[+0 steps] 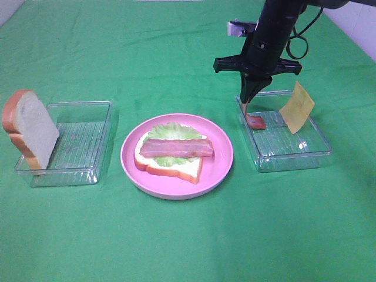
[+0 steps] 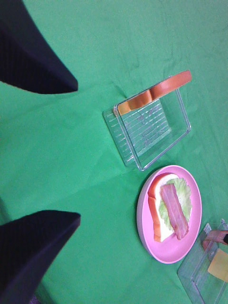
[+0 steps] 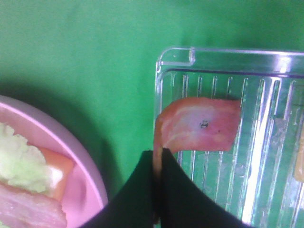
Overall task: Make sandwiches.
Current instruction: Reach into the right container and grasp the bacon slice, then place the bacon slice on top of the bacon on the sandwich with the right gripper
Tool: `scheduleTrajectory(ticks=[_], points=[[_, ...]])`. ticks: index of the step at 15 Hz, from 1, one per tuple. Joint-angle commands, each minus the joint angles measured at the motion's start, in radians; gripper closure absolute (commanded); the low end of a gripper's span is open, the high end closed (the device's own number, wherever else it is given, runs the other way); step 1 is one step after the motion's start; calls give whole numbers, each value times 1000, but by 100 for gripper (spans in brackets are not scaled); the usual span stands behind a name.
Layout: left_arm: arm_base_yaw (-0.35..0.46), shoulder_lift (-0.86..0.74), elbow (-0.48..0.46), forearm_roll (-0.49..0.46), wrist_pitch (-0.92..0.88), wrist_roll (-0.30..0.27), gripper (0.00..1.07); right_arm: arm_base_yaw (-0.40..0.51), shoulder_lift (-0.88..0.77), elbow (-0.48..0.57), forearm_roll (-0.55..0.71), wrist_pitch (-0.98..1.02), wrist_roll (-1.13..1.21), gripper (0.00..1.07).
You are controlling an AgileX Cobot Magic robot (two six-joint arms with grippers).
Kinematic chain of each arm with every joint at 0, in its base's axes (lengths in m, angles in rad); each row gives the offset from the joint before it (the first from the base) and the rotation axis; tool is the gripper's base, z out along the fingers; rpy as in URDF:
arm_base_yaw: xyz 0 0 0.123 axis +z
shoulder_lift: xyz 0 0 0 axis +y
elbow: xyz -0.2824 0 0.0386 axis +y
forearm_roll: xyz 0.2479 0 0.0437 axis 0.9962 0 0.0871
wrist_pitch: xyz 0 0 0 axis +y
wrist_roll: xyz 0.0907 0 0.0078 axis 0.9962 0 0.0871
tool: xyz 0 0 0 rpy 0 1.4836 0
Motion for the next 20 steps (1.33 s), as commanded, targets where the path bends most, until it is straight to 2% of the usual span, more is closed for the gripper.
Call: scheduleTrajectory(ticks=[1,7,10,12,14,16,20], points=[[-5,-20,1,5,-13,4,39,-2,-66,-2,-5,34,-25,107],[-5,-20,1,5,-13,4,39,1,-175,1,60,117,-49,107],[-5,-20,1,5,-13,4,39,12,-196,11,136,117,-69,107],[-5,-20,1,5,-13,4,39,38,-198,29,215,117,-123,107],[-5,-20,1,5,-13,4,39,98,-200,142,392,116,-230,107],[-5,-20,1,5,-13,4,39,148,-200,204,444,68,-263,107],[-5,-20,1,6,-13,4,39,237,-186,227,454,-75,-262,107]])
